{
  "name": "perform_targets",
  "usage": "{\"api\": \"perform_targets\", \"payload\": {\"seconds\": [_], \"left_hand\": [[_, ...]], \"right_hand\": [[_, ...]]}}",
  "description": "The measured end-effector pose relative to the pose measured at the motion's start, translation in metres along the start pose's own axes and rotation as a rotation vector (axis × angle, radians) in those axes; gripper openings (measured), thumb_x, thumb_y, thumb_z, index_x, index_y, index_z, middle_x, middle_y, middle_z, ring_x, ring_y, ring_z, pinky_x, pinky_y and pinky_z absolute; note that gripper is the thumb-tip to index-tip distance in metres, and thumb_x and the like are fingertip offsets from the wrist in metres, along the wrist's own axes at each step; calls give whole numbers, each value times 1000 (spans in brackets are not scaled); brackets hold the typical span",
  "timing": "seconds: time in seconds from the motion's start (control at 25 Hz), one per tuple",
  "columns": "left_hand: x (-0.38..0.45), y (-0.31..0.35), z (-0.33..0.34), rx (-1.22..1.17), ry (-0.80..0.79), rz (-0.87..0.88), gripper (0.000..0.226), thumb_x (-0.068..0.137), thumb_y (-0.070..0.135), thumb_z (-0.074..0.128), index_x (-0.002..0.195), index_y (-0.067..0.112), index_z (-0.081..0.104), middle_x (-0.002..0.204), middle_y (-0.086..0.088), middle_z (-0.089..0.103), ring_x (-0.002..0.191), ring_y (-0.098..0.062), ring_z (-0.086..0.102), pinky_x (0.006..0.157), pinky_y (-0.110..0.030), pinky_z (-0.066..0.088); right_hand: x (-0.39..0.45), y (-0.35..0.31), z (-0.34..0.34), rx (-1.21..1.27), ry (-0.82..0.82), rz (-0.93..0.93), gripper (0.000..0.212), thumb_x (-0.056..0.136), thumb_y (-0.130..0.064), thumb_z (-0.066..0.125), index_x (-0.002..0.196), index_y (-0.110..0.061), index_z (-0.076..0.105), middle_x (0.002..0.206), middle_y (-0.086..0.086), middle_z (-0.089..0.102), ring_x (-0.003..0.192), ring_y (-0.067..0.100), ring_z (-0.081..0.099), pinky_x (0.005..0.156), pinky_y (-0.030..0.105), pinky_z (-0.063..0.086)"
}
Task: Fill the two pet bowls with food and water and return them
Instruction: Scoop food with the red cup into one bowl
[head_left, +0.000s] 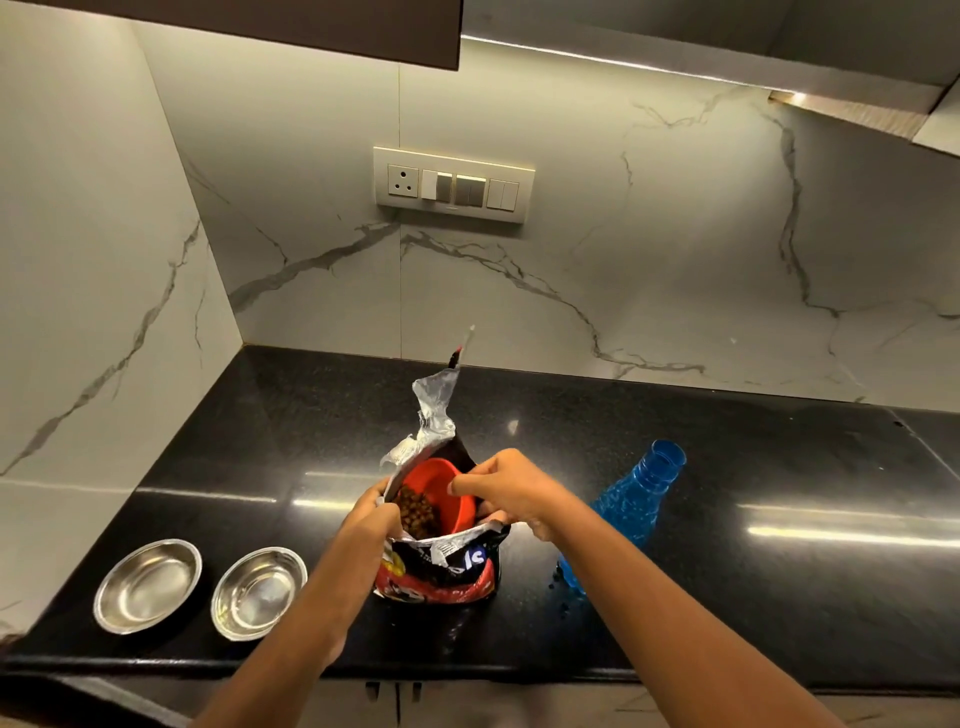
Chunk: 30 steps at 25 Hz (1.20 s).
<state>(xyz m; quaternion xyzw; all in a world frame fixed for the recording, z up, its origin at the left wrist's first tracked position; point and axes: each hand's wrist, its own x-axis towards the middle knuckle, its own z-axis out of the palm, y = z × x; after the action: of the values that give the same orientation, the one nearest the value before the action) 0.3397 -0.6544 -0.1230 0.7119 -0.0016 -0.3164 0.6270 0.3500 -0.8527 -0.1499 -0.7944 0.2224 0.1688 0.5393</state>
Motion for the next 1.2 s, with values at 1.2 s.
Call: {"api": "perform_targets", "payload": {"seconds": [1.2], "left_hand": [[-3,7,-20,-71,335,378,58,83,58,60,135,32,53,127,10,62,124,-15,56,111,-38,41]], "right_hand": [[-53,-4,-60,639,-7,-179,35,83,-16,75,114,-2,69,102,22,76,83,32,76,66,36,65]]}}
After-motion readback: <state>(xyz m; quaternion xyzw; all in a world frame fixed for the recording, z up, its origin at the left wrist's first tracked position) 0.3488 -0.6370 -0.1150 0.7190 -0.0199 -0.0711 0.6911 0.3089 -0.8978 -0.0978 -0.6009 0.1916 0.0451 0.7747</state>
